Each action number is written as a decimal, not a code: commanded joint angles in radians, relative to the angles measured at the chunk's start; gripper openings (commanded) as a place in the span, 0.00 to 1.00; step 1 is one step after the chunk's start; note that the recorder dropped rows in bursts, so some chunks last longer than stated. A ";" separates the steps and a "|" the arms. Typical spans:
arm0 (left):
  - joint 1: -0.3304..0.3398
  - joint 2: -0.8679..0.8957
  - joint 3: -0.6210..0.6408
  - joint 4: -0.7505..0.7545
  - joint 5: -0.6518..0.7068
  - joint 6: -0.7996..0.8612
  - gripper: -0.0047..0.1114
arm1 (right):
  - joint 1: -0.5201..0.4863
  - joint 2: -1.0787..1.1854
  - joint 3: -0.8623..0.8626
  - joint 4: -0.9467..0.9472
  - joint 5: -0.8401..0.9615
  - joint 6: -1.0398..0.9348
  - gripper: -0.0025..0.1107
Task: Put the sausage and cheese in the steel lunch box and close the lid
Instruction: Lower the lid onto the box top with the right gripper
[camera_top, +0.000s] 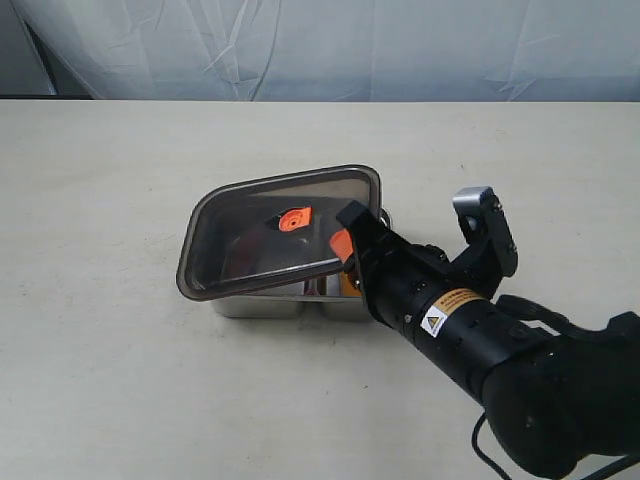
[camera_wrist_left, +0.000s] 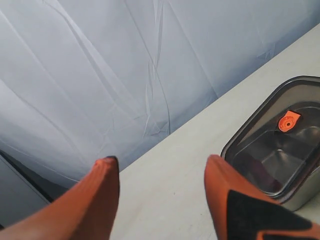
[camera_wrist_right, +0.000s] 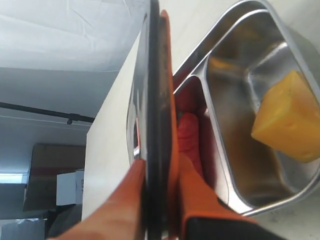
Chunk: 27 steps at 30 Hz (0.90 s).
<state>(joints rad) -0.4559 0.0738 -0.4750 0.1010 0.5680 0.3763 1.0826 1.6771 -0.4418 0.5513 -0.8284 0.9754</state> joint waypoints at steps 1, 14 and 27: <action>-0.007 -0.004 -0.001 -0.014 -0.007 -0.010 0.47 | -0.005 0.006 0.008 0.079 0.041 -0.034 0.02; -0.007 -0.004 -0.001 -0.014 -0.007 -0.010 0.47 | -0.005 0.006 0.008 0.080 -0.063 0.034 0.02; -0.007 -0.004 -0.001 0.004 -0.007 -0.010 0.47 | -0.005 0.006 0.008 0.006 -0.238 0.036 0.02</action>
<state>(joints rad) -0.4559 0.0738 -0.4750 0.1028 0.5680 0.3763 1.0826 1.6809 -0.4400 0.5508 -1.0497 1.0160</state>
